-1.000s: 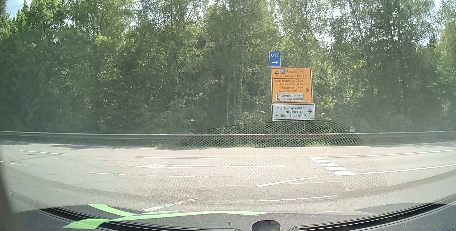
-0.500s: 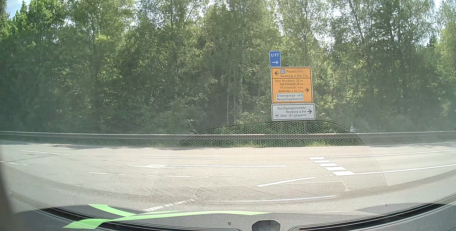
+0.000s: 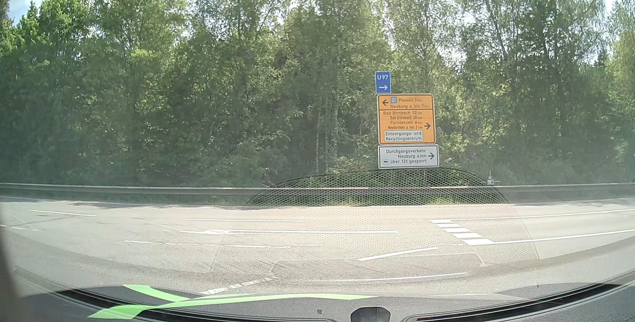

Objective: Follow the waypoints while adhering to traffic rules and regulations

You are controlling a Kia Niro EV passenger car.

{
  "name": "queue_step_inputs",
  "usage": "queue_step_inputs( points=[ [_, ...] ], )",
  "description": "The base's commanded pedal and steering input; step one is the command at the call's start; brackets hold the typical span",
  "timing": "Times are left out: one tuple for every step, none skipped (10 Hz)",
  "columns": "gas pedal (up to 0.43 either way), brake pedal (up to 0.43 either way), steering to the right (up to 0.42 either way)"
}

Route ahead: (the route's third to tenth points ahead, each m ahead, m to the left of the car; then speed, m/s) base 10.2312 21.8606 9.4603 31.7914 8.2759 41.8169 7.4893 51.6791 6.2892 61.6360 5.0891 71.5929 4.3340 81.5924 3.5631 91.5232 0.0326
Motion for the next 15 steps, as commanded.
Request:
queue_step_inputs(
  points=[
    [0.000, 0.000, -0.065],
    [0.000, 0.000, -0.065],
    [0.177, 0.000, -0.069],
    [0.350, 0.000, -0.080],
    [0.370, 0.000, -0.091],
    [0.390, 0.000, -0.105],
    [0.409, 0.000, -0.129],
    [0.441, 0.000, -0.153],
    [0.449, 0.000, -0.170],
    [0.449, 0.000, -0.197],
    [0.449, 0.000, -0.219],
    [0.449, 0.000, -0.232],
    [0.488, 0.000, -0.247],
    [0.539, 0.000, -0.259],
    [0.539, 0.000, -0.274]
  ],
)
